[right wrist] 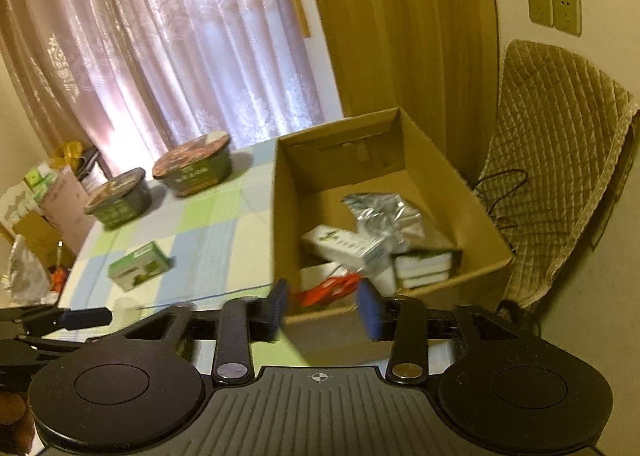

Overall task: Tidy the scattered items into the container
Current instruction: 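Move both open tools back toward the clear cup and green medicine box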

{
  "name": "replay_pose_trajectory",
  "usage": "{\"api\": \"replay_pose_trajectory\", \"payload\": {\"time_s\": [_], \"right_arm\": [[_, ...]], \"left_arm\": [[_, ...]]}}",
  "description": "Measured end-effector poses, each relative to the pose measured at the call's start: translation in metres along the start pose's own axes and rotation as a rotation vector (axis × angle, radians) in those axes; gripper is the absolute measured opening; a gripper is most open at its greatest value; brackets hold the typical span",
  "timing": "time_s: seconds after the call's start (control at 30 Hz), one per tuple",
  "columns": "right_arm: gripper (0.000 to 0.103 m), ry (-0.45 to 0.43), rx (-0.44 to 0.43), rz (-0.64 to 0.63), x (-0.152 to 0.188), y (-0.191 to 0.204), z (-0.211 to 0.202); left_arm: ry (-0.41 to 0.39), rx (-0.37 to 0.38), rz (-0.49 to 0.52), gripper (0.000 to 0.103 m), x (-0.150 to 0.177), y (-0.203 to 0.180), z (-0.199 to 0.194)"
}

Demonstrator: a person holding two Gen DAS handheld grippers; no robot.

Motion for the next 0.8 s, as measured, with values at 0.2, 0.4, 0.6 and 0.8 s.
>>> {"api": "replay_pose_trajectory", "payload": {"time_s": [0.2,0.4,0.6,0.8], "right_arm": [[0.096,-0.008,-0.056,-0.002,0.019,0.042,-0.026],[0.096,0.041,-0.113,-0.002,0.052,0.078,-0.041],[0.096,0.092,-0.131,-0.036,0.086,0.098,-0.047],[0.096,0.103,-0.154,-0.081,0.105,0.111,-0.05]], "left_arm": [[0.002,-0.07,-0.038,0.077,0.028,0.029,-0.049],[0.009,-0.178,-0.075,0.097,0.058,0.07,-0.095],[0.017,-0.262,-0.124,0.1,0.079,0.106,-0.134],[0.017,-0.301,-0.131,0.101,0.088,0.115,-0.156]]}}
Point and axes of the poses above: each gripper's, at about its wrist camera, not at the fingertips, and z roughly the way its jaws point, y to its left, x to its underside, the point moved 7 cm from there along z, roughly the way its jaws point, and after that the axes turned 11 degrees about -y, right-handed, at the moved point
